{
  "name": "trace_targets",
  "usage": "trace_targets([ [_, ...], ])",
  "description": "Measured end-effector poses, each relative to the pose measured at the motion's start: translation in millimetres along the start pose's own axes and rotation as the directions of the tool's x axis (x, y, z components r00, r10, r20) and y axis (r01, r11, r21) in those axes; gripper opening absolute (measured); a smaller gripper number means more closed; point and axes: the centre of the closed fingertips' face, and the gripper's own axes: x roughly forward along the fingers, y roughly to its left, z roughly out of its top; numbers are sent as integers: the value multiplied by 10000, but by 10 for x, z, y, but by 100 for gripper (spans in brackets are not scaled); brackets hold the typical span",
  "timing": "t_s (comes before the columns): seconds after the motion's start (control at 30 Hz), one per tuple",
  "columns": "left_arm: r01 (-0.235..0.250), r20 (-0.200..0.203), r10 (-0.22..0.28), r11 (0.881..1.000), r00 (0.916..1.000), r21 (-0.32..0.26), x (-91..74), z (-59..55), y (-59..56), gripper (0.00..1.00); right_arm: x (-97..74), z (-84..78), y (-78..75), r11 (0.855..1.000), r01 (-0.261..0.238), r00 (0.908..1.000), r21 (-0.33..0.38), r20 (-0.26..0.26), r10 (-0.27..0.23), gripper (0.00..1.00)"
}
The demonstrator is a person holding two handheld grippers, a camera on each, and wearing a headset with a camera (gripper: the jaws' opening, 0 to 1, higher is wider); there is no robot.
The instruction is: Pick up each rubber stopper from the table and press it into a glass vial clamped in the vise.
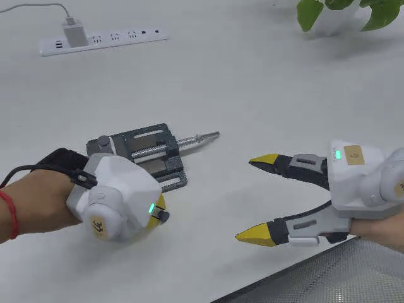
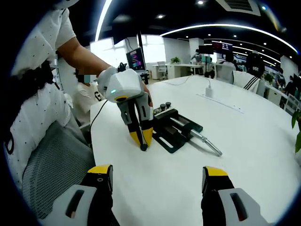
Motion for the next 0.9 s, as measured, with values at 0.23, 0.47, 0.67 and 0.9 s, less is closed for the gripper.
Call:
trace_targets([
  [0.23,-63,-45,63,9999,10000,-100,16,17,4,5,-11,0,0,10000,5,10000,27,36,-5,75],
  [0.47,-438,-44,436,9966,9990,-697,11,26,0,4,13,21,19,10000,-10,10000,55,29,10,75],
  [0.67,-1081,848,1346,9588,9873,-2627,-87,176,56,4,27,140,23,10000,22,9998,-52,175,-21,73],
  [0.9,-1706,1868,3211,8152,9284,-5535,-428,374,182,4,63,440,44,9998,-124,9993,-183,361,130,66],
])
